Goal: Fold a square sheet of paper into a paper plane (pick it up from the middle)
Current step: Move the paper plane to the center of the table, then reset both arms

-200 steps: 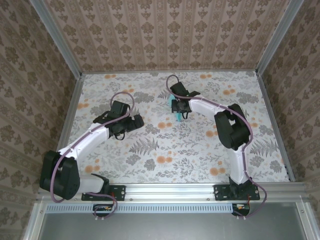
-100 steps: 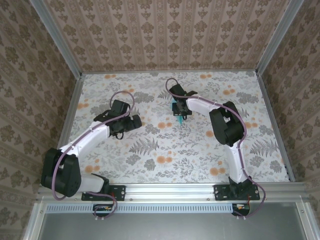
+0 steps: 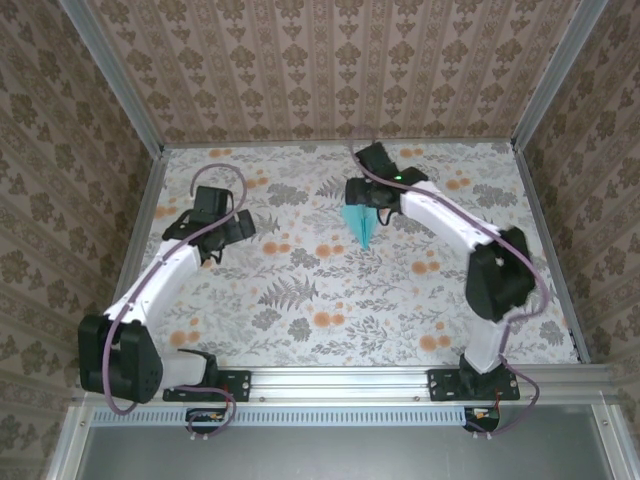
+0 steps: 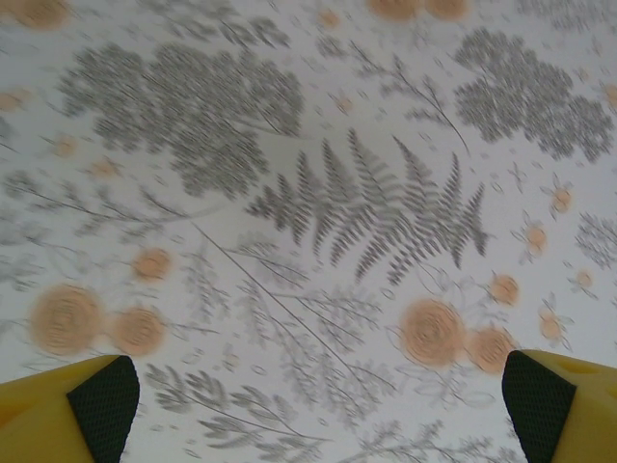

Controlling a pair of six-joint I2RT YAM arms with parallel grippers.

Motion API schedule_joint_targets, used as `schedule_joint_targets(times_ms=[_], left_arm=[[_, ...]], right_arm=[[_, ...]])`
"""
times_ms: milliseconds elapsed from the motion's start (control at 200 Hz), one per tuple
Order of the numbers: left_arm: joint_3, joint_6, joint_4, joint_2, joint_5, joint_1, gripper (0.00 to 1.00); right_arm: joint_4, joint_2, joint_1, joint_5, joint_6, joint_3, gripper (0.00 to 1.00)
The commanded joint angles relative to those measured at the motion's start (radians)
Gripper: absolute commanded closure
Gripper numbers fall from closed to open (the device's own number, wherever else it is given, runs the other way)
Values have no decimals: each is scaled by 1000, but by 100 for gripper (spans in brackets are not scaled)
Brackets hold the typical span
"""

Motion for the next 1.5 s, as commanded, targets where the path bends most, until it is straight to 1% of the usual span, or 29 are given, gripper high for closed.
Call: schedule_joint_targets(times_ms=[0, 115, 145, 260, 340, 390, 505, 640, 755, 900, 920, 1070, 1140, 1320, 1430, 1455, 1495], left_arm=[[-23, 96, 54, -79, -93, 52, 0], [-116, 131, 142, -150, -148, 103, 0], [-144, 136, 166, -165, -165, 115, 0], [-257, 145, 271, -214, -229, 152, 0], [-332, 164, 373, -225, -272, 163, 0], [-376, 192, 444, -224, -268, 171, 0], [-479, 261, 639, -213, -229, 177, 0], [-563, 353, 862, -157, -149, 180, 0], [-586, 435, 987, -90, -49, 179, 0], [-635, 500, 1203, -10, 81, 185, 0], [-638, 508, 1227, 0, 98, 188, 0], [-632, 524, 1286, 53, 201, 228, 0], [-636, 528, 1314, 72, 232, 244, 0], [-640, 515, 1462, 201, 263, 274, 0], [-627, 526, 1513, 280, 271, 275, 0], [-622, 528, 1507, 285, 276, 274, 0], [-597, 521, 1443, 275, 262, 272, 0]], right_arm=[[67, -134, -43, 140, -48, -129, 16], [175, -283, -98, 285, -81, -317, 1], [206, -324, -116, 323, -89, -366, 0], [287, -450, -192, 404, -112, -524, 0], [351, -497, -244, 462, -127, -631, 0], [402, -516, -276, 471, -133, -697, 0], [570, -529, -334, 449, -167, -838, 0], [770, -483, -359, 412, -241, -936, 0], [920, -421, -375, 329, -295, -980, 0], [1138, -398, -392, 162, -379, -1050, 0], [1156, -368, -395, 149, -388, -1054, 0], [1278, -310, -448, -8, -394, -1087, 0], [1311, -293, -451, -53, -408, -1096, 0], [1422, -253, -458, -121, -430, -1138, 0], [1438, -249, -457, -129, -435, -1147, 0], [1437, -247, -458, -129, -434, -1146, 0], [1432, -247, -456, -126, -436, -1143, 0]])
